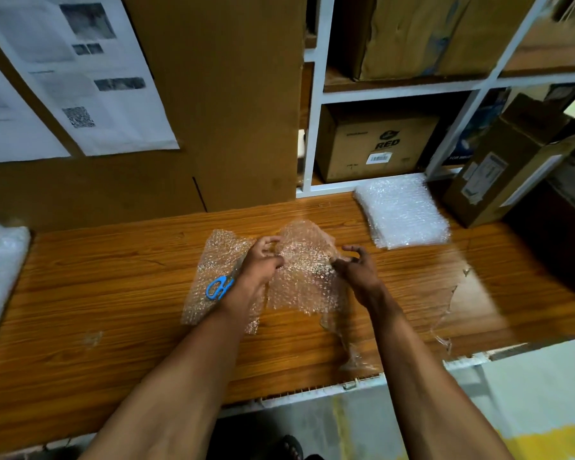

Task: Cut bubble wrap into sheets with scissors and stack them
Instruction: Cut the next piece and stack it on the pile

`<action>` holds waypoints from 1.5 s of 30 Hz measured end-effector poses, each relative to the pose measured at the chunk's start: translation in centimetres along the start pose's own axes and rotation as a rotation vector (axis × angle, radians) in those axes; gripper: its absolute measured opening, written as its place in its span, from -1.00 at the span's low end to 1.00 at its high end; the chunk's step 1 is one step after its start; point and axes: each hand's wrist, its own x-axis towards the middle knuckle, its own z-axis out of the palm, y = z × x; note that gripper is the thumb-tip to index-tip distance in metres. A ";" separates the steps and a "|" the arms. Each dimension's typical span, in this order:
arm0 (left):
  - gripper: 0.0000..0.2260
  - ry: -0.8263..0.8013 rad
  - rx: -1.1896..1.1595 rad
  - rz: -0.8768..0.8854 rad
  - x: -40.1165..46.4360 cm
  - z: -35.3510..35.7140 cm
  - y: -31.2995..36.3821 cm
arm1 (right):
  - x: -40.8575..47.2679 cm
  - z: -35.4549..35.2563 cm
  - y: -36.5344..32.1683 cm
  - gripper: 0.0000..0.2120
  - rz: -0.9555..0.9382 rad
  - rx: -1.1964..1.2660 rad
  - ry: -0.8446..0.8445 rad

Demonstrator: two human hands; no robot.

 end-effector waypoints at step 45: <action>-0.73 -0.088 0.355 0.168 8.1 8.0 12.4 | 6.5 -7.6 -13.1 -0.85 -0.189 -0.149 -0.086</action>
